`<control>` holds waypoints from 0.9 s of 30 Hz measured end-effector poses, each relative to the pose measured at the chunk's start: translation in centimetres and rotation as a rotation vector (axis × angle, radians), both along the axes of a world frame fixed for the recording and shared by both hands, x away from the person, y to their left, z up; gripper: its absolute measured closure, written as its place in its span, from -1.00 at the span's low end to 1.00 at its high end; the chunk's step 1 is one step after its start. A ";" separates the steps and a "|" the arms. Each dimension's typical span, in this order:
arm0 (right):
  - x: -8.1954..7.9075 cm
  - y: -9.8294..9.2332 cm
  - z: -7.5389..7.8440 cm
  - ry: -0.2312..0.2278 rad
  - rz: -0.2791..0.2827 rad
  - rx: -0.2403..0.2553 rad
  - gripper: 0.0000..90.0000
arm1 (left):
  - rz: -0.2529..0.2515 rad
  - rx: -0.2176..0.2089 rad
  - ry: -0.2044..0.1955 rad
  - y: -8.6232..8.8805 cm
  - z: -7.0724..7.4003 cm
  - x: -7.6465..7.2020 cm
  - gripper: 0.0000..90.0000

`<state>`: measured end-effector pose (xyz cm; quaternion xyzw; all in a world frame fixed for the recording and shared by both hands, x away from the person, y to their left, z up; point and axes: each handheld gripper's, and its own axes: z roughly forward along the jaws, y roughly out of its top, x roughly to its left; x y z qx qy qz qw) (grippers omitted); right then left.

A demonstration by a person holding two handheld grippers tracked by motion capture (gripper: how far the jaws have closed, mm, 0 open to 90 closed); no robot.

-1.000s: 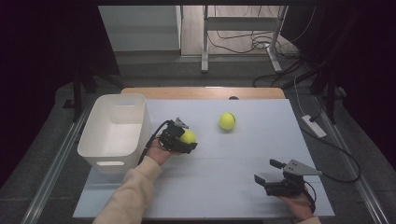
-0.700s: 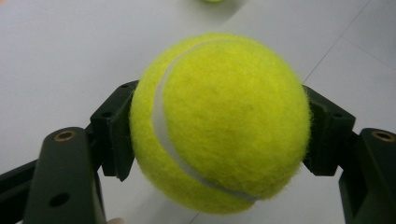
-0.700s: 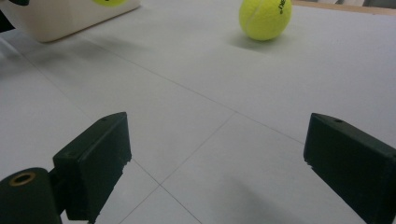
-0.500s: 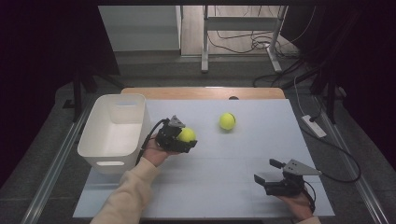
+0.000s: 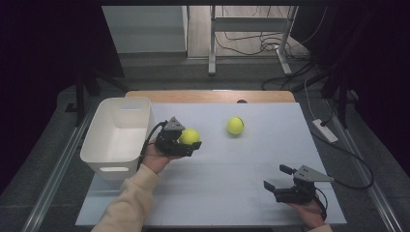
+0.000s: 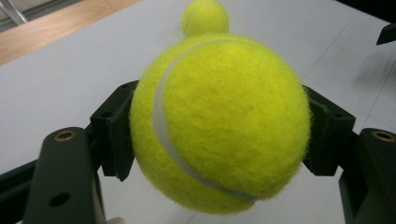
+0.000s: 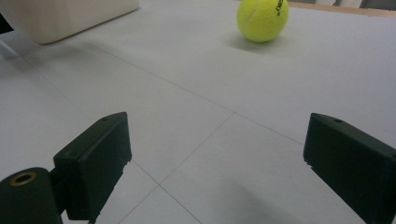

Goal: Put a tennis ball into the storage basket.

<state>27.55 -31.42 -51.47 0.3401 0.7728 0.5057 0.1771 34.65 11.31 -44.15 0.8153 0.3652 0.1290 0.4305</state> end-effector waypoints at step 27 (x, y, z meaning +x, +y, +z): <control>0.1 0.1 0.0 -0.003 -0.005 0.000 -0.83 | 0.021 -0.085 -0.106 1.7 2.9 -1.5 -0.41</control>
